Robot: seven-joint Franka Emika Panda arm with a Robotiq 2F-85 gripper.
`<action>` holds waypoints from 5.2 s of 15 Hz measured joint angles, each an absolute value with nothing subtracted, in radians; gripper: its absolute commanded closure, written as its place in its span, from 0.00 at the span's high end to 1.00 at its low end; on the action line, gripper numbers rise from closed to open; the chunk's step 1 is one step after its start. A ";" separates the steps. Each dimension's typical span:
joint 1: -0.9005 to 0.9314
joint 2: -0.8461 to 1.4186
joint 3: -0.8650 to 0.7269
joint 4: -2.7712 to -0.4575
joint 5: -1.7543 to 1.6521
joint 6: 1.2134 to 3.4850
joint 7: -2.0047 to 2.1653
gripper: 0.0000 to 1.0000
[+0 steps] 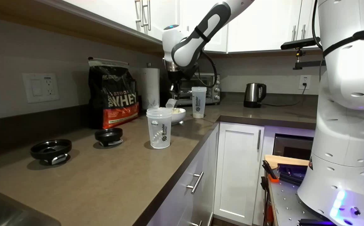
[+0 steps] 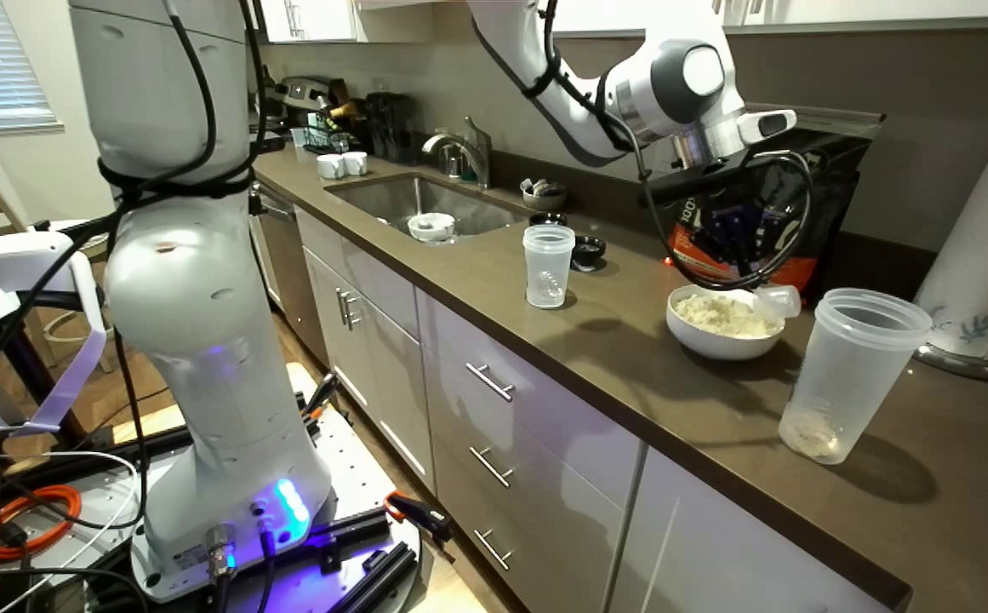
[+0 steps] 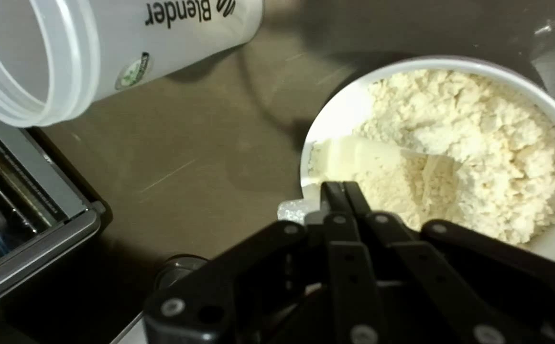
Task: Transfer one spoon of contents to the left cup
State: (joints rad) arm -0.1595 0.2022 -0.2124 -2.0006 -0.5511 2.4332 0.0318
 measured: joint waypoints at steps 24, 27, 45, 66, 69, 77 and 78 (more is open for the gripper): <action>-0.114 0.175 -0.197 -2.152 -0.788 2.488 0.212 0.02; -0.115 0.166 -0.194 -2.164 -0.741 2.488 0.212 0.02; -0.141 0.152 -0.223 -2.147 -0.373 2.489 0.212 0.02; -0.144 0.152 -0.216 -2.105 -0.182 2.488 0.199 0.02; -0.145 0.152 -0.216 -2.105 -0.146 2.486 0.184 0.02; -0.145 0.157 -0.207 -2.112 -0.102 2.483 0.160 0.02; -0.145 0.157 -0.206 -2.112 -0.097 2.483 0.160 0.02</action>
